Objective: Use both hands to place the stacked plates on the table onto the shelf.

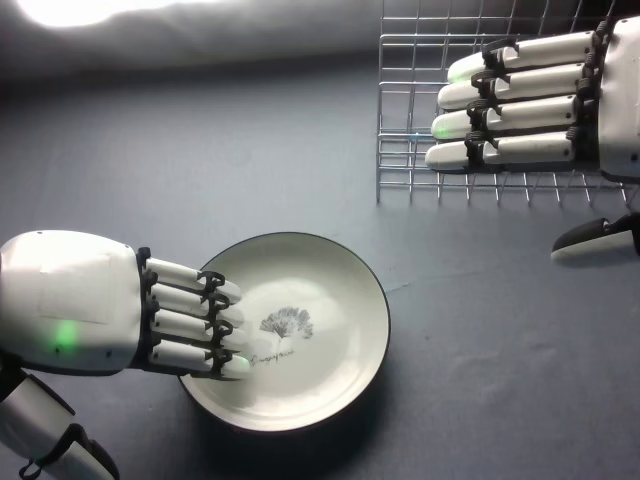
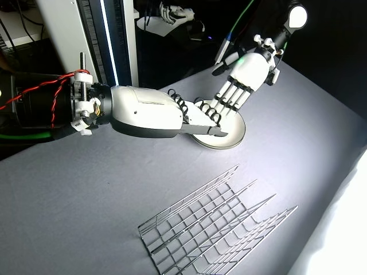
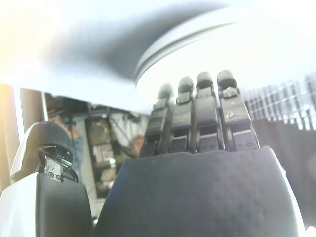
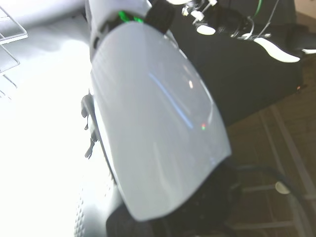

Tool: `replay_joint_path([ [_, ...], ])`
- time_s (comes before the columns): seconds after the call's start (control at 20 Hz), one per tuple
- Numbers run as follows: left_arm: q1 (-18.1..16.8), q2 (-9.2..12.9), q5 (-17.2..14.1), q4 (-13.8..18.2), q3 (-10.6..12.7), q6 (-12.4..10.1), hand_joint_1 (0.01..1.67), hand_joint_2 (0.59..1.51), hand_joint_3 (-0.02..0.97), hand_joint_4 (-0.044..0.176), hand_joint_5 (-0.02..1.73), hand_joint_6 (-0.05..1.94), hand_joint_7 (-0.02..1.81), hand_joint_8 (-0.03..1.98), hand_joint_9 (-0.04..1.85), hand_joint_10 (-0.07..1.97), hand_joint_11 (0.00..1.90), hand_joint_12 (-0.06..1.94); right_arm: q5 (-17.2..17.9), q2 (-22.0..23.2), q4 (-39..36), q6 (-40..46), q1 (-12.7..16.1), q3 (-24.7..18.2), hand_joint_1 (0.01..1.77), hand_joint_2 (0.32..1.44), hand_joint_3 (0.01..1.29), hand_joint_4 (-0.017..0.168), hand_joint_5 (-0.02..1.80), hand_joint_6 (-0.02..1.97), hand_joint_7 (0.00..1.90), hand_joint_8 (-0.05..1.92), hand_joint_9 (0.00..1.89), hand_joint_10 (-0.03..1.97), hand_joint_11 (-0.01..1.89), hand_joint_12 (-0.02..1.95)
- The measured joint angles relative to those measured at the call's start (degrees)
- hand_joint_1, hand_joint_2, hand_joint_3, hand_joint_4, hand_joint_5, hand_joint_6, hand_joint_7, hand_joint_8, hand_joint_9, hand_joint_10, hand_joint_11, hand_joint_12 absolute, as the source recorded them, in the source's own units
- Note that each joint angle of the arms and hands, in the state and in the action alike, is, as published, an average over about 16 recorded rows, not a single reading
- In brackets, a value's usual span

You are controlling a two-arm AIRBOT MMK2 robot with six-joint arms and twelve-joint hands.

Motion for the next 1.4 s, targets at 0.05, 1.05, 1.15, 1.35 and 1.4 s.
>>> replay_joint_path([
  [0.05, 0.1, -0.2, 0.1, 0.2, 0.4, 0.3, 0.02, 1.088, 0.015, 0.002, 0.06, 0.00, 0.07, 0.00, 0.06, 0.01, 0.03, 0.06, 0.0, 0.0, 0.1, -0.2, 0.0, 0.0, 0.01, 1.30, 0.01, 0.004, 0.08, 0.02, 0.11, 0.01, 0.07, 0.02, 0.02, 0.24],
  [1.05, 5.0, -3.1, 1.3, 0.0, 3.3, 2.3, 0.02, 1.087, 0.015, -0.008, 0.02, -0.03, 0.03, -0.01, 0.05, 0.00, 0.02, 0.06, 10.8, -6.2, -9.2, -3.5, -0.3, 7.9, 0.01, 1.30, 0.01, 0.004, 0.12, 0.02, 0.13, 0.01, 0.10, 0.02, 0.02, 0.28],
  [1.15, 5.2, -3.7, 1.7, -0.5, 3.0, 2.4, 0.02, 1.088, 0.015, -0.008, 0.01, -0.03, 0.02, -0.01, 0.05, -0.01, 0.02, 0.06, 11.6, -7.3, -9.7, -3.6, -0.5, 8.6, 0.01, 1.30, 0.01, 0.004, 0.13, 0.02, 0.14, 0.01, 0.11, 0.02, 0.02, 0.30],
  [1.35, 5.2, -5.3, 2.8, -1.5, 2.4, 2.8, 0.02, 1.092, 0.015, -0.009, 0.01, -0.03, 0.01, -0.01, 0.05, -0.01, 0.03, 0.05, 12.7, -9.3, -10.8, -3.6, -1.0, 9.8, 0.01, 1.30, 0.01, 0.004, 0.14, 0.02, 0.15, 0.01, 0.12, 0.02, 0.02, 0.32],
  [1.4, 5.1, -5.7, 3.1, -1.7, 2.2, 2.9, 0.02, 1.094, 0.015, -0.009, 0.01, -0.03, 0.01, -0.01, 0.05, -0.01, 0.03, 0.04, 12.8, -9.8, -11.0, -3.6, -1.1, 10.0, 0.01, 1.30, 0.01, 0.004, 0.14, 0.02, 0.16, 0.01, 0.12, 0.02, 0.02, 0.32],
])
